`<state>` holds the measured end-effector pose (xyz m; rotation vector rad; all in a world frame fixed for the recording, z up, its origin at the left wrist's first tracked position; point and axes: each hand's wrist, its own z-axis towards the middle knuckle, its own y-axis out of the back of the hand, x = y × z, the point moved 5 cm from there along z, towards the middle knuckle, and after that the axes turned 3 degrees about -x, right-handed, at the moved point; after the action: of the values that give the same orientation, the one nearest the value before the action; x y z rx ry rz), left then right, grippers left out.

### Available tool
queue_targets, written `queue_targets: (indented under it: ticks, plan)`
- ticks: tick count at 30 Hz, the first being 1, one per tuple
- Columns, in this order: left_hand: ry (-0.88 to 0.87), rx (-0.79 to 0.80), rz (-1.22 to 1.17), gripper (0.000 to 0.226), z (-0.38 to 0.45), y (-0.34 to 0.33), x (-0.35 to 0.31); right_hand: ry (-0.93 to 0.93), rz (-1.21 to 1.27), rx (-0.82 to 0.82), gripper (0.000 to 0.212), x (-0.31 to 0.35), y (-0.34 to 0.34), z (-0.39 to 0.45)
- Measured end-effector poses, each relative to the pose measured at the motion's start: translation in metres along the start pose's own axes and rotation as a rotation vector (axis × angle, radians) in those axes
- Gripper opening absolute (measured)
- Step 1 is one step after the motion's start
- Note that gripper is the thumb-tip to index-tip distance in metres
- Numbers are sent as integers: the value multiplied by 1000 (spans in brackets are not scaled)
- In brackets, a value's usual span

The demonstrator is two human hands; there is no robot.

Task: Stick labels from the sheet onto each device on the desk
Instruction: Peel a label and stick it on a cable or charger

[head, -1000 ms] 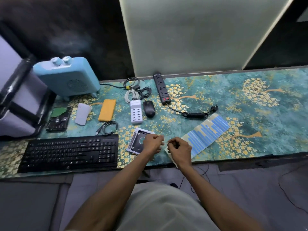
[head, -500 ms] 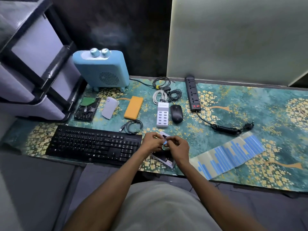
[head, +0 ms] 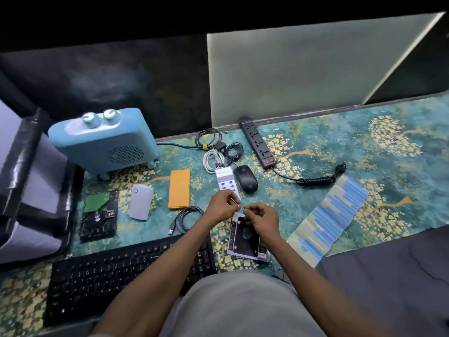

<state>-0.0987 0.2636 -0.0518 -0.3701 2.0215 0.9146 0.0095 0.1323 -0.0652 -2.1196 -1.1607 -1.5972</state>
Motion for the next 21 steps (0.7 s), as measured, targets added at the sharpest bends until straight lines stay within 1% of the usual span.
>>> queue_targets:
  ticks: [2,4,8,13,15,16,17,18,20,21]
  plan:
    - [3,13,7,11,5,-3,0,-47,33,-56,3,-6,6,-2]
    - [-2,59,-7,14,8,-10,-3,-80,77,-87,4,-8,14,-7]
    - [-48,174,-49,18,5,-27,-10,-153,175,-51,21,-9,21,-13]
    - [-60,171,-51,19,1,-37,-10,-137,134,-41,15,-15,29,-14]
    - [-23,155,-58,17,0,-36,-10,-137,125,-44,15,-16,32,-13]
    - [5,116,-55,16,-1,-35,-10,-139,123,-44,14,-17,34,-13]
    - [33,43,-24,14,-2,-31,-11,-141,123,-46,12,-16,35,-13]
    - [62,-65,37,13,-2,-25,-11,-143,130,-45,9,-15,36,-13]
    - [143,-282,168,24,-3,-9,-14,-142,159,-37,8,-13,38,-13]
    - [180,-341,215,35,-2,-4,-16,-138,172,-33,10,-11,39,-12]
